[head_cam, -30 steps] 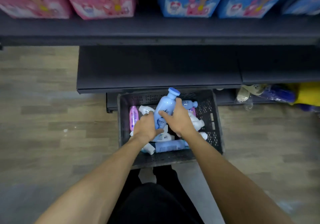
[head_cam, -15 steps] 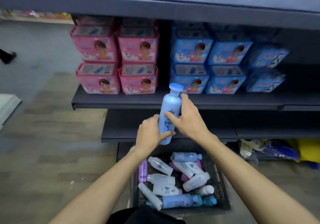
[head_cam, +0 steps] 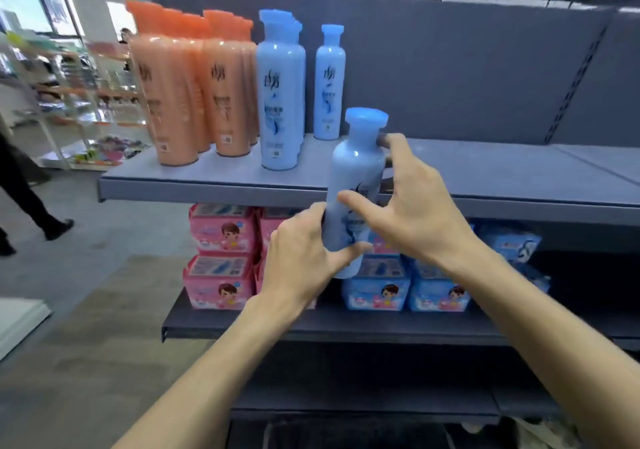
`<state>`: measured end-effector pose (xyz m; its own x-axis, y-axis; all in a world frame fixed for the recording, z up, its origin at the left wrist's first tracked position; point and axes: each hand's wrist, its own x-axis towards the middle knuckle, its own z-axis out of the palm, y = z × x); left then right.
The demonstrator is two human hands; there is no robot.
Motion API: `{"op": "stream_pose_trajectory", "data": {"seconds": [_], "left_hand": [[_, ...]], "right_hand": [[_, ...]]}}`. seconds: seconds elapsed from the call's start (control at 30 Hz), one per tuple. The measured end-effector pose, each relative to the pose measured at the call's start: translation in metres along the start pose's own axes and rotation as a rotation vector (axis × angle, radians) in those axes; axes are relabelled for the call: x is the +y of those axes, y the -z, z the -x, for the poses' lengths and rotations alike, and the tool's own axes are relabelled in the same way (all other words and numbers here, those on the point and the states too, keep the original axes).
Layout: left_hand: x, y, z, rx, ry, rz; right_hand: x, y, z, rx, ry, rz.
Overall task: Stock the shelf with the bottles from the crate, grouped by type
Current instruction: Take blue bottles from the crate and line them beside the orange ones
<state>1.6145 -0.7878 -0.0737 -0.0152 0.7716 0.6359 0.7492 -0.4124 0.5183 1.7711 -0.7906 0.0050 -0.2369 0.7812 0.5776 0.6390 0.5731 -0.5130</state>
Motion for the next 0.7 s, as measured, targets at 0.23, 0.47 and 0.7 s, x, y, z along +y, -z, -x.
{"op": "stream_pose_trajectory", "data": {"seconds": [0.23,0.47,0.7], "left_hand": [[0.023,0.025,-0.073,0.059,-0.081,-0.016],[0.022,0.023,-0.103,0.072,-0.053,-0.022],[0.005,0.005,-0.128,0.046,0.028,-0.040]], "right_hand": [[-0.020,0.038,-0.063,0.085,0.064,0.032],[-0.011,0.046,-0.106,0.031,0.004,0.057],[0.004,0.026,-0.133,0.031,0.016,0.075]]}}
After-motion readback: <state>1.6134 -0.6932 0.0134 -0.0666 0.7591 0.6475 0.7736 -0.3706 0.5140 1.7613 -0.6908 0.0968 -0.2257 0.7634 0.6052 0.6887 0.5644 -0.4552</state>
